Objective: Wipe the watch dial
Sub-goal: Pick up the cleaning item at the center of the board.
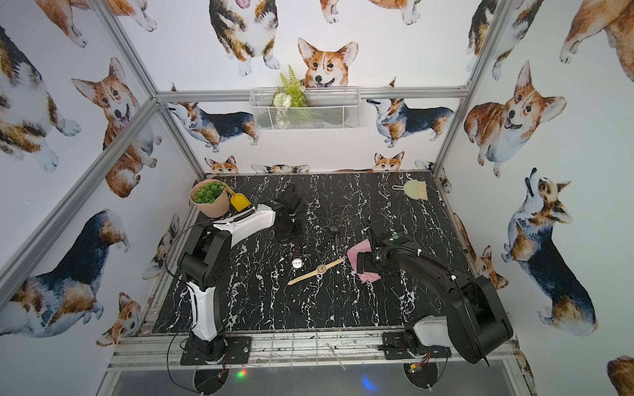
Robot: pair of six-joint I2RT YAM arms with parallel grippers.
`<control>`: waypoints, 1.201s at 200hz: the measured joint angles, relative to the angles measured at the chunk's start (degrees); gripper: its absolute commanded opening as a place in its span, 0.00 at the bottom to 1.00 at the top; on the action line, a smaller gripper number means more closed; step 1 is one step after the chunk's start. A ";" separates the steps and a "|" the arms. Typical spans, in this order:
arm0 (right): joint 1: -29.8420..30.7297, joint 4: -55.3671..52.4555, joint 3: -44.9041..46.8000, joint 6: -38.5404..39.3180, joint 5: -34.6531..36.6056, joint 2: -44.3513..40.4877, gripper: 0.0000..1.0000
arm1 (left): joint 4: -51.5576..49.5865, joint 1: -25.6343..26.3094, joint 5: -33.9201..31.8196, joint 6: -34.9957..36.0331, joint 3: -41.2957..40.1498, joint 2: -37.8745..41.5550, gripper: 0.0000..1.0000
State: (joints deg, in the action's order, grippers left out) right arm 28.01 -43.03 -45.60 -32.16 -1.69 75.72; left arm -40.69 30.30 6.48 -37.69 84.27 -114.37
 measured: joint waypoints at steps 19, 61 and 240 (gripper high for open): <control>0.00 0.72 0.22 -0.70 -0.46 0.61 1.00 | -0.59 0.02 -0.35 0.59 0.66 0.39 0.00; 0.00 1.97 0.24 -1.11 -1.38 1.20 1.00 | -0.92 0.00 -0.35 1.07 0.07 0.50 0.00; -3.52 -3.89 -13.77 -4.02 2.82 12.90 1.00 | 9.05 -0.61 4.70 -1.75 -5.55 -1.22 0.00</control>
State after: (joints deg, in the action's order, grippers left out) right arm 24.49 -46.92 -59.37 -36.18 1.13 88.62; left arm -31.64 29.69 11.18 -39.44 78.72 -115.59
